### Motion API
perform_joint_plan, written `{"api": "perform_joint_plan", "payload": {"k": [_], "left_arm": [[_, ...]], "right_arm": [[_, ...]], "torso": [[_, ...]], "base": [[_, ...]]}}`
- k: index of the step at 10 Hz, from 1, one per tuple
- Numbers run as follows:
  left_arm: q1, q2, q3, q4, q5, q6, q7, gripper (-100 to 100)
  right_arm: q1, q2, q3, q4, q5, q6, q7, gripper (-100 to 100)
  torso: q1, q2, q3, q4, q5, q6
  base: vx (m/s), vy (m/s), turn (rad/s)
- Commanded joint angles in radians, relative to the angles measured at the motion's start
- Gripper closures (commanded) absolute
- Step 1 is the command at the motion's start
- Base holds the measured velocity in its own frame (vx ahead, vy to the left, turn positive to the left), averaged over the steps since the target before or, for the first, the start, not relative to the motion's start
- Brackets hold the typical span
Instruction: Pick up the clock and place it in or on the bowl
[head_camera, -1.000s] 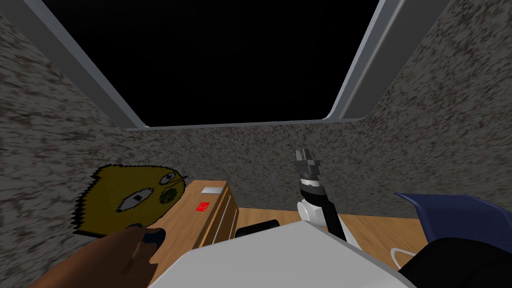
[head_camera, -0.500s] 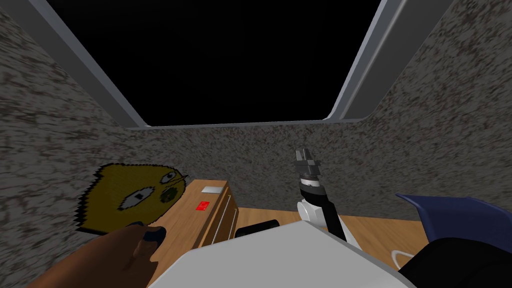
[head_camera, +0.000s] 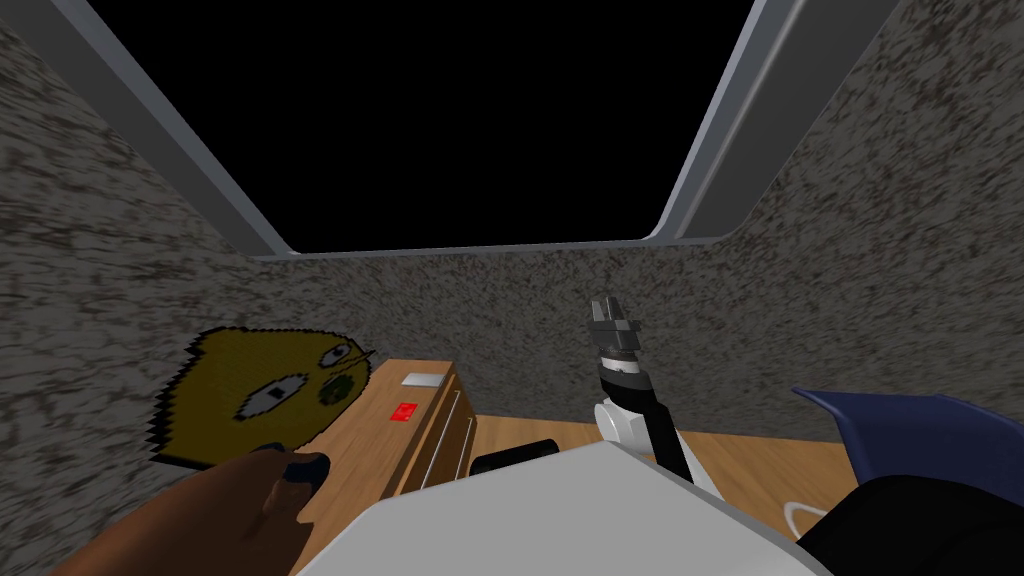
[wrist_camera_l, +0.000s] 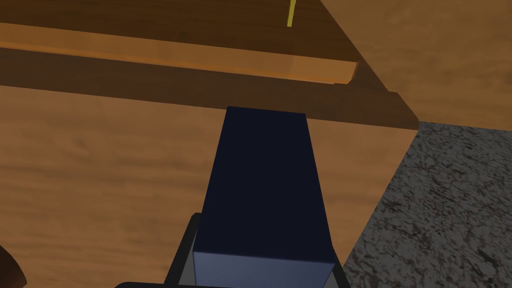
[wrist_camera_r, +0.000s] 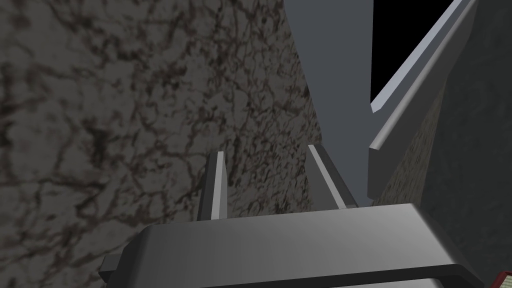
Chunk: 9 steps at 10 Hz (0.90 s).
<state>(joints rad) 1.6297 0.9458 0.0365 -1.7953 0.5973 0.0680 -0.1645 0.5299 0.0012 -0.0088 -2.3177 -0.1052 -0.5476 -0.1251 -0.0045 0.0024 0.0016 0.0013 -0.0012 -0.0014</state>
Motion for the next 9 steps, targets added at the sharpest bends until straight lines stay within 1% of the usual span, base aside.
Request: {"api": "perform_joint_plan", "payload": {"k": [1, 4, 9], "left_arm": [[-0.014, 0.029, -0.014, 0.032, -0.001, -0.031, 0.037, 100], [-0.047, 0.086, -0.047, 0.094, -0.006, -0.082, 0.107, 100], [-0.116, 0.209, -0.118, 0.220, -0.017, -0.187, 0.249, 100]], "right_arm": [[0.000, 0.000, 0.000, 0.000, 0.000, 0.000, 0.000, 0], [0.000, 0.000, 0.000, 0.000, 0.000, 0.000, 0.000, 0], [0.000, 0.000, 0.000, 0.000, 0.000, 0.000, 0.000, 0]], "torso": [[0.000, 0.000, 0.000, 0.000, 0.000, 0.000], [0.000, 0.001, 0.000, 0.000, 0.000, -0.001], [-0.001, 0.000, 0.000, 0.000, -0.001, -0.001]], "base": [[0.009, -0.021, 0.006], [0.003, -0.023, 0.017], [0.007, -0.030, 0.032]]}}
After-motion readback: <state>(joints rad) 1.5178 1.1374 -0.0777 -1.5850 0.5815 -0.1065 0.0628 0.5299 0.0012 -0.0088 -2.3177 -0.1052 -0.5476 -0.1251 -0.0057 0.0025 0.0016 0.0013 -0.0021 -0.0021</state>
